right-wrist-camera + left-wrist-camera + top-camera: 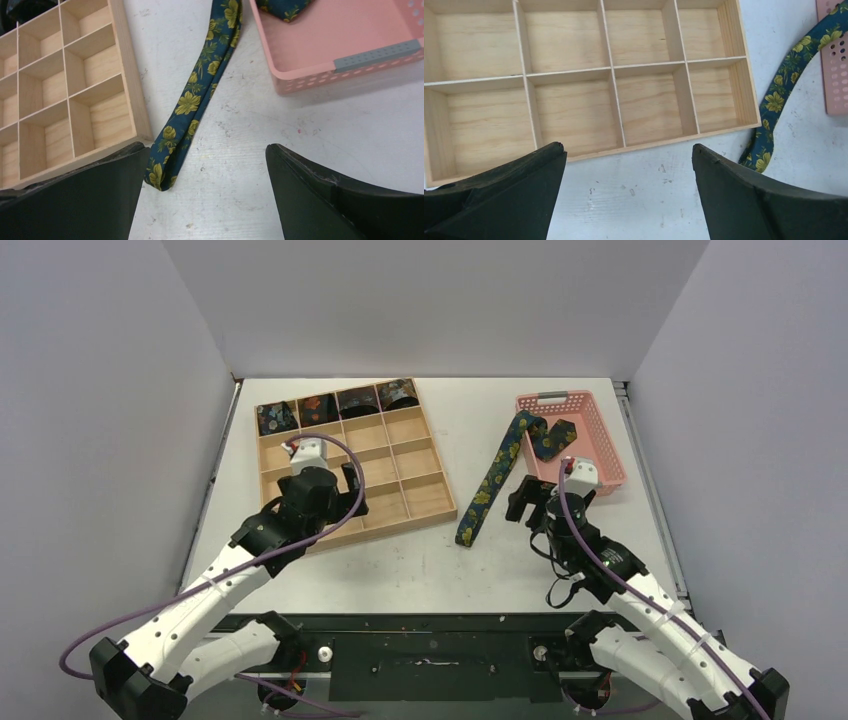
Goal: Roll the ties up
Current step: Pick up the tie from the bin.
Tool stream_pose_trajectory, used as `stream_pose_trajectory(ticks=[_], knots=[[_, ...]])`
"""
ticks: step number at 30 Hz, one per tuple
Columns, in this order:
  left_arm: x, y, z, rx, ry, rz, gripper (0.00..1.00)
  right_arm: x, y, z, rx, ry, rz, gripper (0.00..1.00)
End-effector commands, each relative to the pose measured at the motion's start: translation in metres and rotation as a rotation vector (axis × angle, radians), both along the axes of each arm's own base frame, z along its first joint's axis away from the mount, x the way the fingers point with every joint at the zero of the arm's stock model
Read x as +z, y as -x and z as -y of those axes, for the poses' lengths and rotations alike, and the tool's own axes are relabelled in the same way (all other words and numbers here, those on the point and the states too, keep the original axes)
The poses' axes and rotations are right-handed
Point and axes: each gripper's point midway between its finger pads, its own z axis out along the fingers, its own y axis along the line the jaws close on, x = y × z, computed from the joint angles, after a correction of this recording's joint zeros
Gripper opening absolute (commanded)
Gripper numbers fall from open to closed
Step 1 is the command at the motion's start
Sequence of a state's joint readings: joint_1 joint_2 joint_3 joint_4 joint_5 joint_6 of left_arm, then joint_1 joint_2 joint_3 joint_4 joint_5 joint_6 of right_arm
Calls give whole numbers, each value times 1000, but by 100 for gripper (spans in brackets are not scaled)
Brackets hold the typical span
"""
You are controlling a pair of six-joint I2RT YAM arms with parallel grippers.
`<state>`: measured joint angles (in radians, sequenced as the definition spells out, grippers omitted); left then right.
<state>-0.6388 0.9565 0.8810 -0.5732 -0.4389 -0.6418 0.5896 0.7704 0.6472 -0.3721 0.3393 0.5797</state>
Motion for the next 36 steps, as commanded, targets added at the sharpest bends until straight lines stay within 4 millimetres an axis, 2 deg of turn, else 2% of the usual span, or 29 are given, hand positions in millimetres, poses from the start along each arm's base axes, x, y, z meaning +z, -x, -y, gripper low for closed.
stream_pose_trajectory(ticks=[1,7,9,13,17,20,26,29,36], knots=[[37,-8,-21,57,-24,151,96,9,-3,23,-140,-23,80,90],[73,-9,-17,-16,9,287,96,26,-1,20,-77,2,118,90],[72,-11,-20,-20,-28,305,96,28,-1,21,-68,16,121,90],[61,-8,-38,59,-62,294,96,23,-4,23,-93,33,95,90],[74,0,-35,18,13,379,96,4,-18,18,-138,2,35,92],[80,9,-30,-34,57,424,96,-16,-36,0,-95,-76,-14,98],[79,11,-28,-60,43,415,97,-62,-68,-28,-92,-116,-122,89],[76,11,-27,-64,39,401,97,-76,-83,-42,-82,-150,-139,89],[72,10,-22,-83,40,382,96,-115,-92,-66,-70,-156,-245,89]])
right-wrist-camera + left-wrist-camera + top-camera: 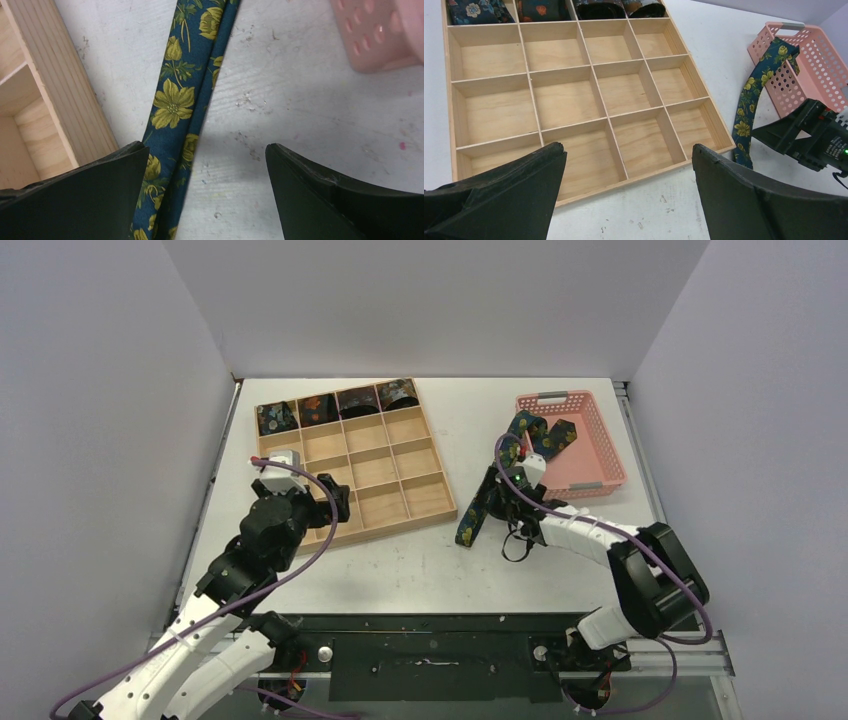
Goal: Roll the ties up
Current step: Pick up the tie from the bin.
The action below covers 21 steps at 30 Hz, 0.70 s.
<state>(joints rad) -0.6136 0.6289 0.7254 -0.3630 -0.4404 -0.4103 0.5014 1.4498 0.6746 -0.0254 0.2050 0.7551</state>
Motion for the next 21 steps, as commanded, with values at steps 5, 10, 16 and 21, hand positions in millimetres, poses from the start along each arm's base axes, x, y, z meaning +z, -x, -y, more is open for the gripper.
stream_pose_trajectory(ticks=[5,10,16,21], knots=[[13,-3,6,-18,17,25,97,-6,-31,-25,-13,10,-12,81],[9,-4,5,-8,8,8,97,-36,-13,-16,20,176,-107,63],[12,-3,1,6,11,16,97,-59,18,0,59,260,-192,28],[13,0,3,-3,15,24,97,9,11,0,65,167,-69,5]])
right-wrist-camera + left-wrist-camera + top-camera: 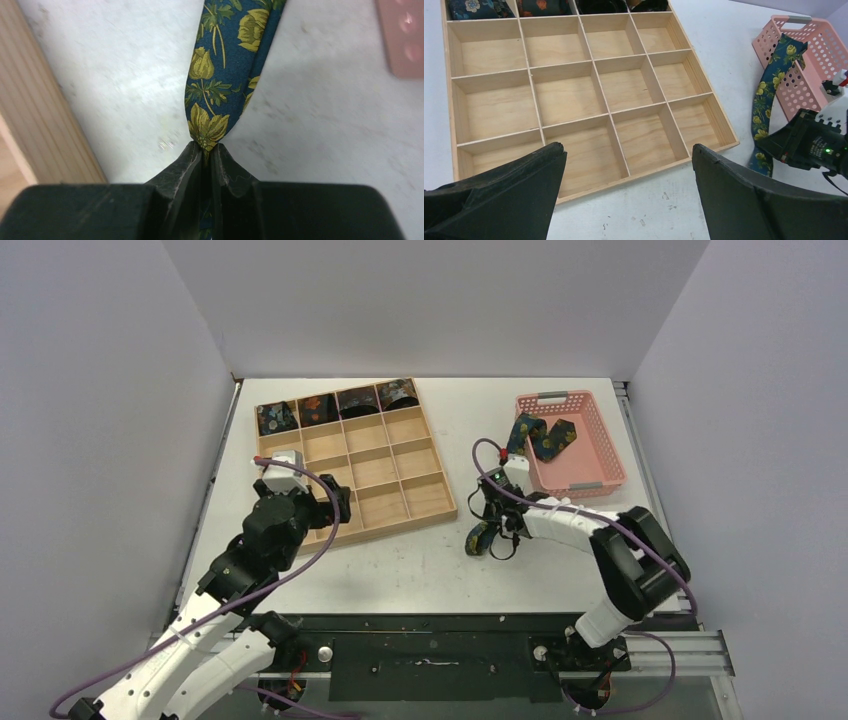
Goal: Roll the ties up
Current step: Pick up the tie from the bin.
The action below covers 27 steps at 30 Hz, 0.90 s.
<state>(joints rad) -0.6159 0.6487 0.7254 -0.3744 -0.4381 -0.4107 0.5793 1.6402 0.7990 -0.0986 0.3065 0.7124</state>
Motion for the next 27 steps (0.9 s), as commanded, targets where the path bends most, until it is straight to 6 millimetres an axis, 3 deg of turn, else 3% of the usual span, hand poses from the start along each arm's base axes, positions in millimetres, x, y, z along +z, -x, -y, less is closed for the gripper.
stream_pose_trajectory(ticks=[1,6,11,16,18,20,27], knots=[[20,1,3,-4,34,47,97,63,13,6,61,-24,59,5],[19,9,16,-51,75,24,97,195,26,-28,295,-152,289,5],[15,19,28,-128,131,7,97,294,69,-53,597,-263,400,5],[33,28,40,-212,210,62,97,390,120,-70,837,-428,536,5],[44,33,47,-257,252,97,96,411,126,-72,852,-466,568,5],[58,41,59,-337,307,137,96,419,125,-74,844,-489,575,5],[106,93,122,-820,540,293,96,403,118,-88,770,-650,573,5]])
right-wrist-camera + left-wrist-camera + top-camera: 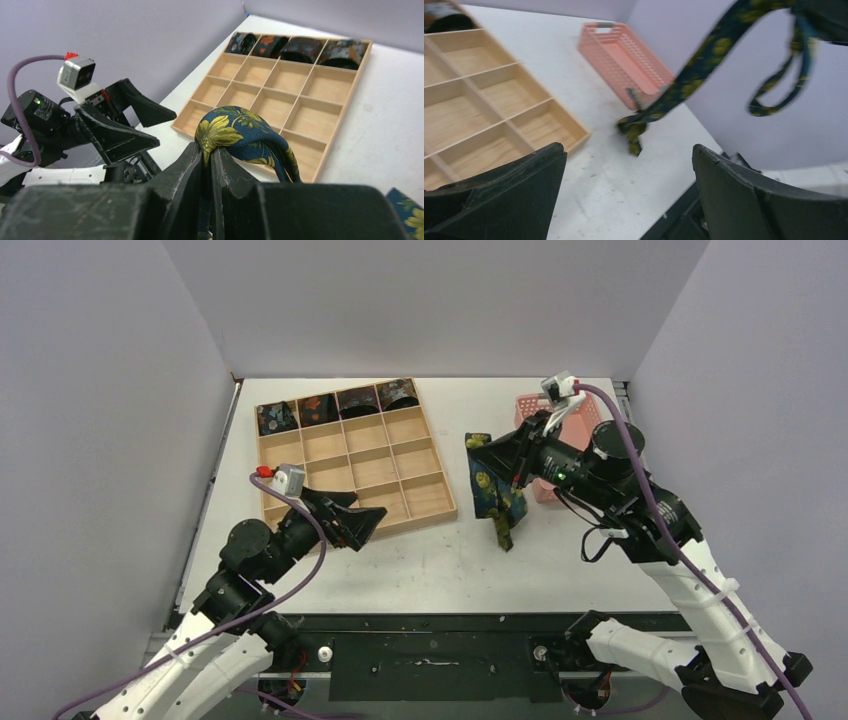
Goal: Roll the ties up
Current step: Pick up the tie from the bin, then place the tie at the center of the board.
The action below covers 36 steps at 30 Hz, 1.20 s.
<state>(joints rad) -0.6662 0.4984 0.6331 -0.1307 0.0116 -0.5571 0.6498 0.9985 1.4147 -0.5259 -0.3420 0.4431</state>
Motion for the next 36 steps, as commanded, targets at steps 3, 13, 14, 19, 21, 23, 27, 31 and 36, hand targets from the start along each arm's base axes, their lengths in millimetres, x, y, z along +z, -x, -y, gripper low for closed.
stream_pose_trajectory(ticks=[3,13,14,19,21,23,27,31,36], knots=[[58,47,58,-441,252,182,97,-12,-2,-17,22,-164,-78,5],[52,71,124,-665,181,202,96,-35,6,-30,60,-361,-222,5],[47,70,128,-668,170,190,96,-35,6,-30,56,-372,-226,5],[30,56,133,-589,161,142,97,-42,10,-30,39,-443,-238,5],[29,62,133,-611,182,141,96,-49,12,-30,28,-468,-240,5],[28,69,134,-638,198,135,96,-59,13,-32,8,-468,-253,5],[23,79,135,-683,213,118,96,-70,18,-46,16,-443,-267,5],[23,85,139,-720,218,108,97,-76,19,-57,8,-418,-269,5],[14,95,149,-783,192,74,67,-76,11,-67,-20,-412,-286,5]])
